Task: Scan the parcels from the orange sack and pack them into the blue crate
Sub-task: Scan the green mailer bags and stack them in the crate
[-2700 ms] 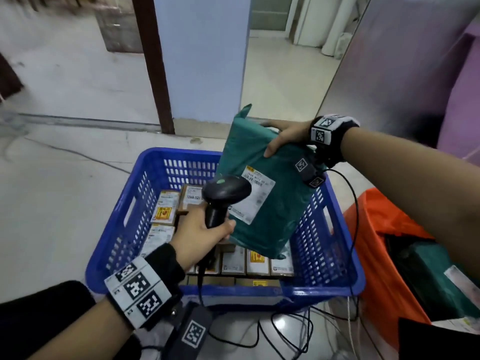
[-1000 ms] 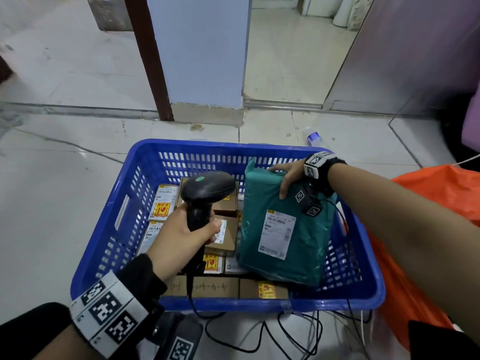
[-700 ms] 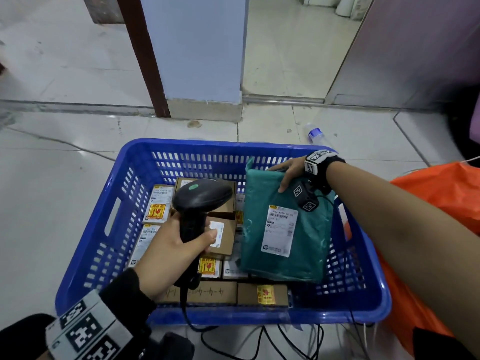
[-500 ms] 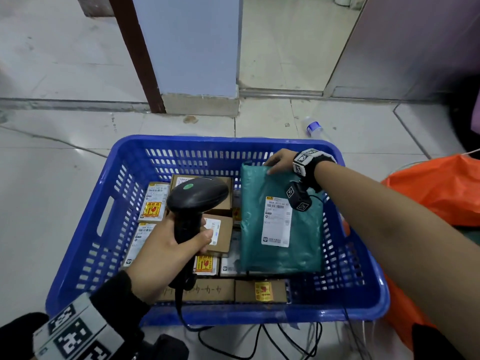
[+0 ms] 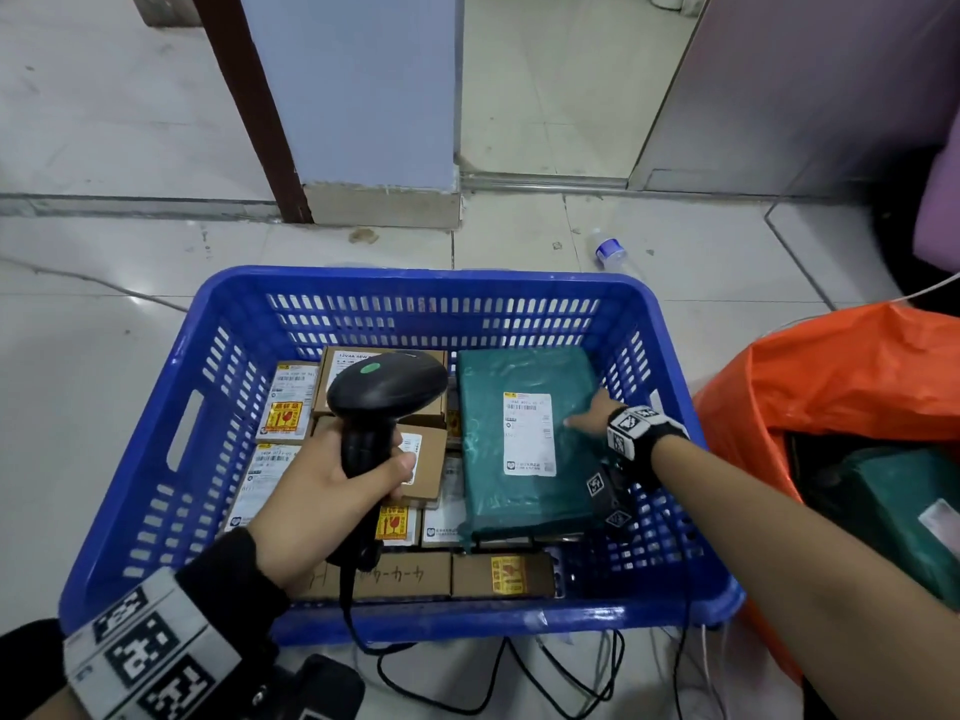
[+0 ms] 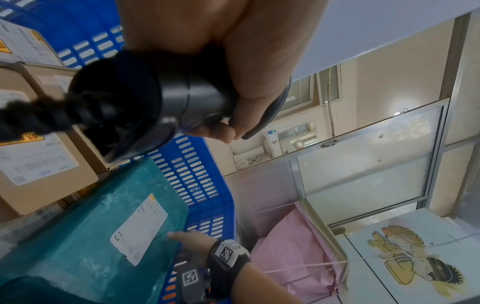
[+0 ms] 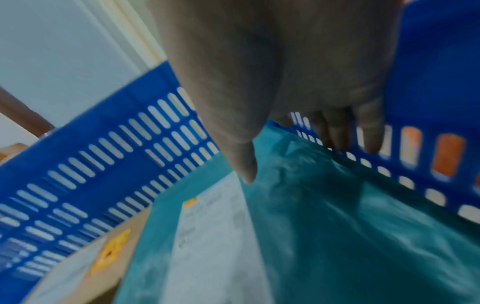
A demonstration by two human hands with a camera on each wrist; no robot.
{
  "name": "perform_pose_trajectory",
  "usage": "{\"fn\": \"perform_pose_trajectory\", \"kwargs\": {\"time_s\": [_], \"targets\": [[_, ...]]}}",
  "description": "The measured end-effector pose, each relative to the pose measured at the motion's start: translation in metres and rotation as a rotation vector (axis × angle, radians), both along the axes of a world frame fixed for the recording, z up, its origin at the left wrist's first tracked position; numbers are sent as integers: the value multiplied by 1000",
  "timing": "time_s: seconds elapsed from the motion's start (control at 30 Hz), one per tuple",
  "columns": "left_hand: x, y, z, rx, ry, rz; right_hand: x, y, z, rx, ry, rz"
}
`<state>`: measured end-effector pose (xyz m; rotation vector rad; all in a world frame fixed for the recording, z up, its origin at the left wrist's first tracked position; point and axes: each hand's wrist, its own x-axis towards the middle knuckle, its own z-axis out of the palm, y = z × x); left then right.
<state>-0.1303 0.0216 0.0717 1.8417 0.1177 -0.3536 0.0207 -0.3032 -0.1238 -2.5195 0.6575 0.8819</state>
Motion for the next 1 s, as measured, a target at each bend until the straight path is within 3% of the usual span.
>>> {"fn": "perform_pose_trajectory", "kwargs": {"time_s": [0.17, 0.57, 0.7, 0.83, 1.0], "targets": [[2, -3, -3, -13, 14, 44, -10, 11, 4, -19, -40, -35], [8, -15, 0, -59, -13, 22, -12, 30, -2, 206, -25, -32], [9, -18, 0, -44, -17, 21, 1, 14, -37, 231, -12, -38], [9, -27, 2, -21, -22, -1, -16, 34, 2, 257, -5, -76], [9, -37, 4, -7, -12, -45, -21, 37, 2, 273, 11, -55]]}}
